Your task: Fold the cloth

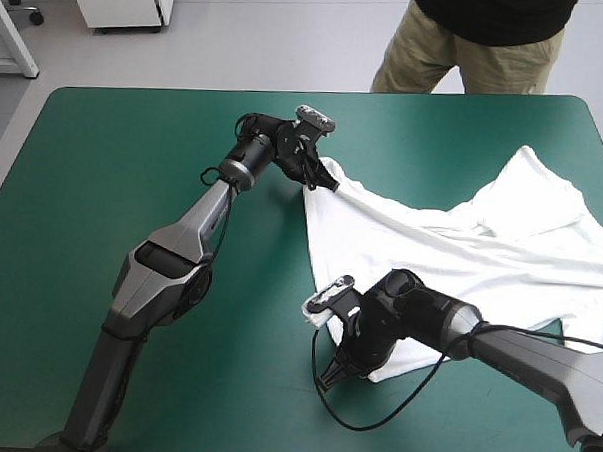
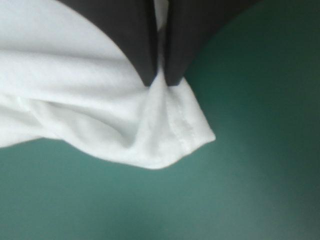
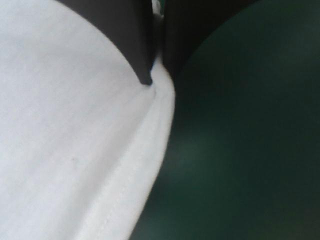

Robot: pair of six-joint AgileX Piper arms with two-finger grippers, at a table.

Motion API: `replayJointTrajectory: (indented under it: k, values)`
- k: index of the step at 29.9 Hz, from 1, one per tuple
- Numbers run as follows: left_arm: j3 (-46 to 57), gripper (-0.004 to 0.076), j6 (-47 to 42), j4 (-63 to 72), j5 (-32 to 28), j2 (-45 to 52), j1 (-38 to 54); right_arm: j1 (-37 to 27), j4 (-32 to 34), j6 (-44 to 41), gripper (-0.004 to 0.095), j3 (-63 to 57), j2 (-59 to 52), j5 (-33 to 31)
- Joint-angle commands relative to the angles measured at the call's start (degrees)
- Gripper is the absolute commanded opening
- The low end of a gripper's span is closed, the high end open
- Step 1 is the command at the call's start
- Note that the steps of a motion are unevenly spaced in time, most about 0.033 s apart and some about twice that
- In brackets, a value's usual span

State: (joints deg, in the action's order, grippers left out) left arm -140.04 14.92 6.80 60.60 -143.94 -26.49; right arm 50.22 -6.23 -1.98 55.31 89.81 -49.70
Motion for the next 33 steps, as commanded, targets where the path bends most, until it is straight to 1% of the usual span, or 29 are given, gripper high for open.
replayJointTrajectory:
  k: [1, 5, 9, 12, 16, 18, 20, 22, 28, 33]
  values:
    - [-0.31, -0.0004, -0.46, -2.98, 4.17, 1.42, 0.85, 0.69, -4.36, -0.58, -0.0013, -0.22, -1.47, 0.75]
    - [-2.50, -0.0004, -0.10, -0.87, 6.92, 2.73, 1.33, 0.69, -2.99, -4.09, -0.0013, -0.22, -5.08, 3.78]
    - [-4.94, -0.0004, 0.80, -1.18, 9.45, 6.18, 1.45, 0.69, 1.95, -9.88, -0.0013, 0.28, -10.78, 3.55]
    - [-6.28, -0.0004, 1.18, -1.80, 13.07, 9.25, 1.88, 0.69, 5.89, -13.19, -0.0013, 2.35, -14.81, 1.69]
    - [-6.44, -0.0004, 1.19, -1.80, 13.28, 14.26, 2.10, 0.69, 8.74, -15.25, -0.0013, 7.07, -19.38, -1.39]
    - [-6.44, -0.0004, 1.19, -1.58, 13.28, 17.41, 2.10, 0.69, 9.91, -15.40, -0.0013, 9.70, -20.86, -3.98]
    - [-6.44, -0.0004, 1.05, -1.68, 13.28, 20.68, 2.10, 0.69, 12.49, -16.39, -0.0013, 12.89, -22.05, -7.44]
    - [-6.44, -0.0004, 1.03, -1.68, 13.28, 24.72, 2.10, 0.69, 15.20, -16.39, -0.0013, 15.84, -23.02, -10.26]
    - [-6.44, -0.0004, -0.43, -3.63, 13.28, 36.80, 2.10, 0.69, 27.13, -16.44, -0.0013, 27.23, -24.34, -16.16]
    - [-6.44, -0.0004, -0.79, -5.16, 13.28, 46.26, 2.10, 0.69, 32.66, -12.75, -0.0013, 39.57, -24.23, -16.92]
